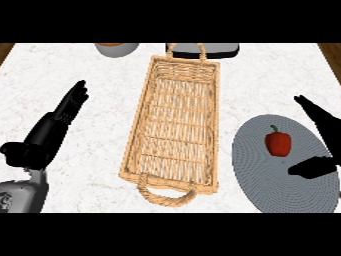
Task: Pick the bell pepper from the placemat and place it in the basket
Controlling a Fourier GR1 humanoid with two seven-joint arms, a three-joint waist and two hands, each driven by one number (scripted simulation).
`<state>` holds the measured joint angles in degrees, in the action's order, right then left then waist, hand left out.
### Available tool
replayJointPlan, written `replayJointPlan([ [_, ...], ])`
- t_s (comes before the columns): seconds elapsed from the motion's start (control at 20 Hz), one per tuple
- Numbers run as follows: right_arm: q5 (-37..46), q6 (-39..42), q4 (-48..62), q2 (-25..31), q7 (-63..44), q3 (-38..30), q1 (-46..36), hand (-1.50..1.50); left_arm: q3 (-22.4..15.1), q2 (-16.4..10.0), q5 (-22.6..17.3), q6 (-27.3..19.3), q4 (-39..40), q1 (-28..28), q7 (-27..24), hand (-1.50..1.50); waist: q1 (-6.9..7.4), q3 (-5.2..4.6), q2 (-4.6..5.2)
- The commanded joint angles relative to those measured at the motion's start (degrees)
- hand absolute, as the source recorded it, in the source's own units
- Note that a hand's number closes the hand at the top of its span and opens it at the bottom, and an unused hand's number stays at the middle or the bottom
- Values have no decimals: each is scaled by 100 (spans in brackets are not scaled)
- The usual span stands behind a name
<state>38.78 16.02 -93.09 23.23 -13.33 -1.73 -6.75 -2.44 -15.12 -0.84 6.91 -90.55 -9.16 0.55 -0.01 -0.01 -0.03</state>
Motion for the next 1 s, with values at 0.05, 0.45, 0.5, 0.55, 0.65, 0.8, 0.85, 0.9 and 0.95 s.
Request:
replayJointPlan([
  [0.05,325,22,23,-200,-145,52,-22,-150,129,121,250,153,797,-514,-281,0,-21,0,6],
  [0.45,861,-399,960,-199,503,26,35,-150,243,194,141,229,-267,-79,351,0,11,3,5],
  [0.5,925,-63,830,-486,-191,150,-605,-150,190,297,343,216,-112,233,-148,0,22,1,4],
  [0.55,976,-163,1042,-432,50,93,-523,-150,165,361,449,167,-75,143,-216,0,15,1,5],
  [0.65,1214,-297,909,-643,-54,352,-217,-150,455,126,103,469,-305,49,190,0,13,1,2],
  [0.8,1126,-185,1429,-555,114,23,-742,-150,353,336,352,387,-182,131,58,0,15,1,3],
  [0.85,1148,-12,884,-542,-101,76,-430,-150,404,332,212,414,-442,-62,491,0,2,1,-1],
  [0.9,1406,-533,1504,-652,156,194,-403,-150,479,221,235,418,-442,-143,531,0,12,2,3],
  [0.95,1375,-246,1060,-738,-134,228,-382,-150,312,411,489,399,-134,131,-63,0,2,1,2],
])
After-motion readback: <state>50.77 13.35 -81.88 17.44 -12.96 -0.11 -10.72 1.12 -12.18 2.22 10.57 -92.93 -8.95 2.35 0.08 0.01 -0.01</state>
